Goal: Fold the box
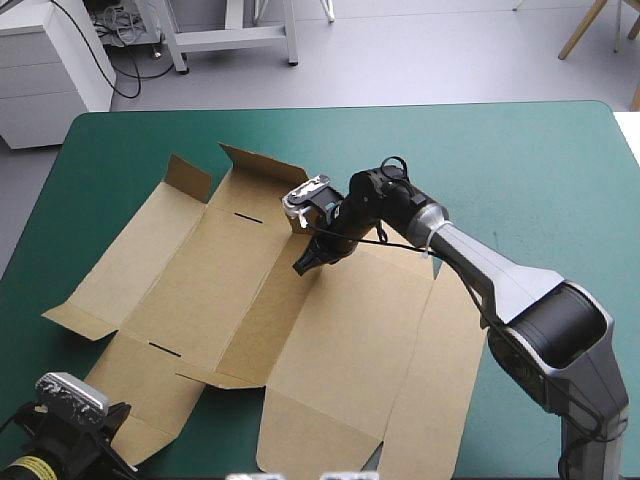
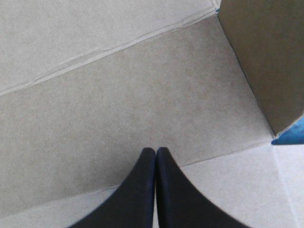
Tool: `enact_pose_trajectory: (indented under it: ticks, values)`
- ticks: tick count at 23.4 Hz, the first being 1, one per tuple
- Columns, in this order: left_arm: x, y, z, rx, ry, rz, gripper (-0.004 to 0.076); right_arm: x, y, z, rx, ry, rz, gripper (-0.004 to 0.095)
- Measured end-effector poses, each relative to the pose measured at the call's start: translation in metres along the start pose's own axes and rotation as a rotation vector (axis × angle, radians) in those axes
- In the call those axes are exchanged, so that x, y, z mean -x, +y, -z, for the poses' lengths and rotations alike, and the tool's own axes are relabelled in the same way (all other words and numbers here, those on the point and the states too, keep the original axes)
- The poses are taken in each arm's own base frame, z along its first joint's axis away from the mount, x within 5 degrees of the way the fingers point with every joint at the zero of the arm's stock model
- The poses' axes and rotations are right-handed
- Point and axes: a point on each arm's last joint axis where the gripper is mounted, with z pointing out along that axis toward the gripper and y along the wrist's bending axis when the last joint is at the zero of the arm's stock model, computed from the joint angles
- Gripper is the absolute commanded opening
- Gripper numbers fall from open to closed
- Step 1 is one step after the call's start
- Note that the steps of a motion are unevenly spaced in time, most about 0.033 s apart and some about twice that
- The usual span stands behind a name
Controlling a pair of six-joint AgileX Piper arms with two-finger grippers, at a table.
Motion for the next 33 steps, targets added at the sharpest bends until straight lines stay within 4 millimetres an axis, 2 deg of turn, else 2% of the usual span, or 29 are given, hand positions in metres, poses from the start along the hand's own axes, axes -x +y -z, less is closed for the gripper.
enact_pose_trajectory:
  ticks: [5,10,13,17,19,22,26,33]
  values:
    - [0.0,0.0,0.0,0.0,0.0,0.0,-0.001,-0.002,0.0,0.001,0.003,0.027,0.006,-0.0019]
    - [0.0,0.0,0.0,0.0,-0.001,0.0,-0.001,0.0,-0.007,0.02,-0.021,0.063,-0.026,-0.0019]
    - [0.0,0.0,0.0,0.0,-0.001,0.0,-0.001,-0.001,-0.02,0.049,-0.044,0.048,-0.053,-0.0019]
    - [0.0,0.0,0.0,0.0,-0.001,0.0,-0.001,-0.008,-0.03,0.076,-0.075,0.05,-0.069,-0.0019]
    - [0.0,0.0,0.0,0.0,-0.001,0.0,-0.001,-0.01,-0.034,0.094,-0.099,0.026,-0.076,-0.0019]
    - [0.0,0.0,0.0,0.0,-0.002,0.0,-0.001,-0.013,-0.029,0.123,-0.134,-0.025,-0.064,-0.0019]
    - [0.0,0.0,0.0,0.0,-0.003,0.0,-0.001,-0.014,-0.026,0.136,-0.142,-0.046,-0.058,-0.0019]
    - [0.0,0.0,0.0,0.0,-0.003,0.0,-0.001,-0.014,-0.026,0.136,-0.141,-0.046,-0.057,-0.0015]
